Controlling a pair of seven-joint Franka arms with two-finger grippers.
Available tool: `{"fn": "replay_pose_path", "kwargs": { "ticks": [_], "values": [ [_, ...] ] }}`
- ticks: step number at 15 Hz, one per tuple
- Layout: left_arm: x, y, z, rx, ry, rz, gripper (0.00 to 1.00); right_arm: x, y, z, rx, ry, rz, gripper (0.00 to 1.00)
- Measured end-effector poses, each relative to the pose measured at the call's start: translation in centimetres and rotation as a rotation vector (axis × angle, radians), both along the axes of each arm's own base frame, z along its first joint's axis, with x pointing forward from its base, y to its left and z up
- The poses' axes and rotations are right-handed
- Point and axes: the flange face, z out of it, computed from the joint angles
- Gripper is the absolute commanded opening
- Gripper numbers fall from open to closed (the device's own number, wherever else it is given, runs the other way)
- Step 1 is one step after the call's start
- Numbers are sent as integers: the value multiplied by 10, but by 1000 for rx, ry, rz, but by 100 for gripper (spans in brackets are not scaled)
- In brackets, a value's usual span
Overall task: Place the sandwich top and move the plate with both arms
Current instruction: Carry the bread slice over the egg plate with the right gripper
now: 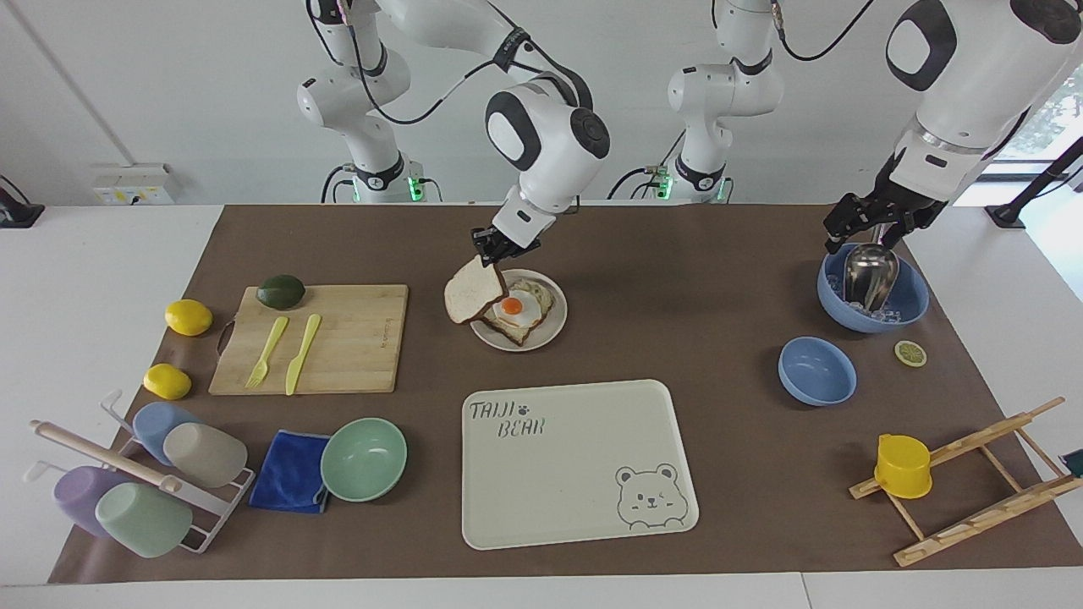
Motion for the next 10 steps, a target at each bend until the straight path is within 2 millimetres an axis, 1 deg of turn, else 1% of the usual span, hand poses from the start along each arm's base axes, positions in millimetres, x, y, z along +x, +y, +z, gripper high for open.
{"fn": "replay_pose_path", "kwargs": {
  "ticks": [4, 7, 10],
  "values": [
    [0, 2, 0, 0, 1, 4, 100, 6, 12, -17, 102, -22, -61, 0],
    [-1, 7, -4, 0, 9, 13, 100, 0, 20, -32, 150, -40, -100, 0],
    [-2, 8, -8, 0, 17, 13, 100, -7, 27, -44, 181, -50, -103, 0]
  ]
}}
